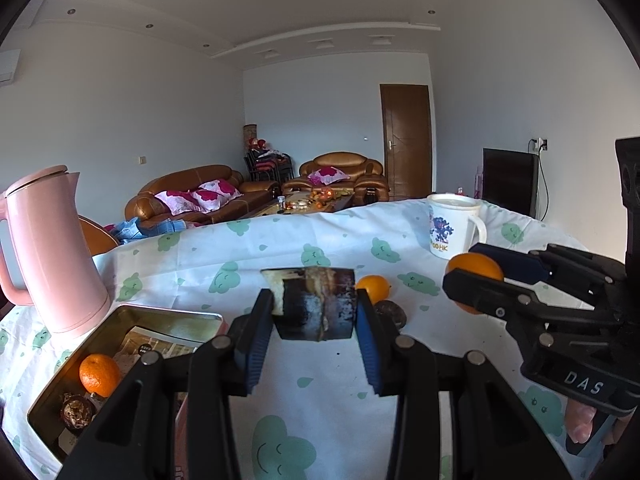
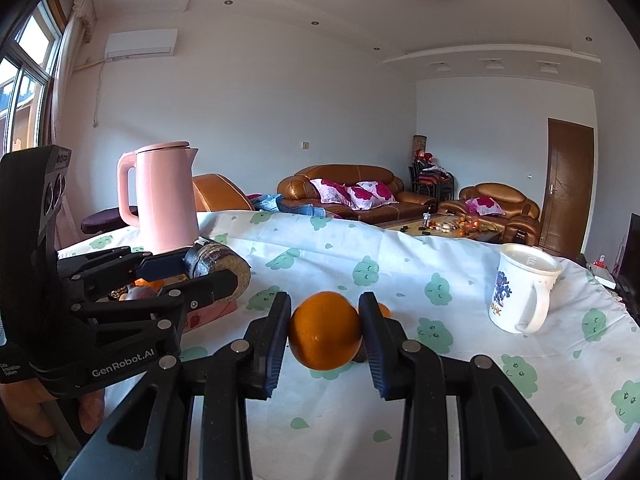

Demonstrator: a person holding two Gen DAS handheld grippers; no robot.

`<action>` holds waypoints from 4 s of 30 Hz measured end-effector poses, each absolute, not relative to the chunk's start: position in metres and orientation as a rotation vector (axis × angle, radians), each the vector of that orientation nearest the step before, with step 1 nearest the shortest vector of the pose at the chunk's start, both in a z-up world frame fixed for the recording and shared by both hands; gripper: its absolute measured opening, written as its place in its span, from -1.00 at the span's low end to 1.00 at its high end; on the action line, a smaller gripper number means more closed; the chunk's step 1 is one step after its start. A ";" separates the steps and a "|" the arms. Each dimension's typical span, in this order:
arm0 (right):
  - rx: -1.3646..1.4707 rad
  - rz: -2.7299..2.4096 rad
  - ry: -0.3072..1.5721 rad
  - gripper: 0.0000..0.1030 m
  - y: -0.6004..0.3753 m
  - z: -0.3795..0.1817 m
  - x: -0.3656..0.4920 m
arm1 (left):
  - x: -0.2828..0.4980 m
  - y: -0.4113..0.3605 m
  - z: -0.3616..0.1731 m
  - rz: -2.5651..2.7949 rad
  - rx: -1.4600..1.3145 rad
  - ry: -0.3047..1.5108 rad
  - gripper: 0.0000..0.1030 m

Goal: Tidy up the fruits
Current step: 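Lift and carry the jar and orange toward the tin with both grippers, then lower the jar into the tin and open the left gripper while the right gripper releases the orange there, then grasp the brown round cake with the right gripper while the left tool moves toward the orange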

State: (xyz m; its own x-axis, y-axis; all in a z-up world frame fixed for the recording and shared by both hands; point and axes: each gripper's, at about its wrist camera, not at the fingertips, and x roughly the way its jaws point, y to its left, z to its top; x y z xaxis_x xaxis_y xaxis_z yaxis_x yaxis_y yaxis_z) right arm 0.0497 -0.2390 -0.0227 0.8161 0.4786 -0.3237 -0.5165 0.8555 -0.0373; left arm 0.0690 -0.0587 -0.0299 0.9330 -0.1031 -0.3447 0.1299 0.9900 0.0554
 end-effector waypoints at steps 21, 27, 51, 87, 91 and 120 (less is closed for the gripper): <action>-0.137 0.658 0.286 -0.28 -0.193 0.007 0.039 | 0.043 -0.006 -0.019 -0.046 0.047 0.344 -0.20; -0.157 0.697 0.276 -0.28 -0.171 0.012 0.037 | 0.034 0.014 -0.017 -0.007 0.037 0.354 -0.20; -0.255 0.830 0.283 -0.28 -0.087 0.009 0.028 | 0.009 0.090 -0.019 0.139 -0.013 0.368 -0.20; -0.398 0.956 0.481 -0.27 -0.027 -0.047 0.020 | 0.028 0.128 -0.048 0.173 -0.021 0.552 -0.20; -0.404 0.961 0.500 -0.27 -0.025 -0.050 0.021 | 0.030 0.126 -0.050 0.168 -0.014 0.570 -0.20; -0.330 0.574 0.598 -0.08 -0.158 -0.042 0.095 | 0.029 0.085 -0.020 0.105 -0.050 0.483 0.87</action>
